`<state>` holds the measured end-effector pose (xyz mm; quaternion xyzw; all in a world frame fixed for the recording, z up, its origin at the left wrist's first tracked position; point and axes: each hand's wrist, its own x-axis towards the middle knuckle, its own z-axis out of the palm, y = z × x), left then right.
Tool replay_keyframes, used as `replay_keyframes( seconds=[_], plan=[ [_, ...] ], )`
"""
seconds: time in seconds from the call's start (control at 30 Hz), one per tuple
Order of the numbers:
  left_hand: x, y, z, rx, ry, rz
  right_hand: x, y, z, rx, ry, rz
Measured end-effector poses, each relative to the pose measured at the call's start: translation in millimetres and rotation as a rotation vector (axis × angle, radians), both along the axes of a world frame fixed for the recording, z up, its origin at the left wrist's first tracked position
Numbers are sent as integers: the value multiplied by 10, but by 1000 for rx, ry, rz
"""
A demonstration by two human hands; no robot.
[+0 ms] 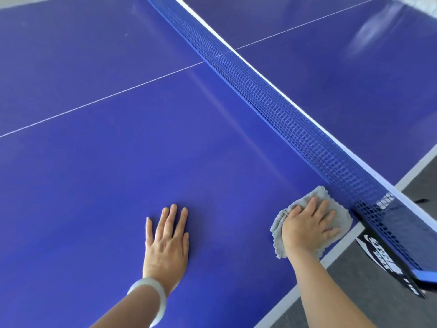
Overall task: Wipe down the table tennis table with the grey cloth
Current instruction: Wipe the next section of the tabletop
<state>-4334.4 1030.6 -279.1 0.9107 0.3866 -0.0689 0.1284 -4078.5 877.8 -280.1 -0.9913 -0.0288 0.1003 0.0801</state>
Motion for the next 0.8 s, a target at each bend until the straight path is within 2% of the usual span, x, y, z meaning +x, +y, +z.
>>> replay_keyframes(
  seconds=[0.1,0.2,0.27,0.33,0.4,0.43,0.5,0.6,0.8],
  plan=[
    [-138,-154,90,-21,38,-44,-337,195,93,141,-25,110],
    [-160,-107,236,-76,71,-81,-756,502,214,200,-26,416],
    [-182,-17,283,-184,44,-40,-994,753,312,174,101,632],
    [-177,50,425,-370,-17,134,-1188,1000,497,278,406,679],
    [-186,107,647,-540,-227,420,-1362,1175,720,554,763,633],
    [-222,134,748,-632,-355,568,-1441,1238,834,653,842,646],
    [-372,149,904,-809,-567,815,-1601,1318,1010,721,919,727],
    [-780,54,1081,-860,-665,947,-1842,1376,1126,674,1000,841],
    [-1730,-382,1344,-738,-888,1176,-2601,1390,1174,422,1111,1095]
  ],
)
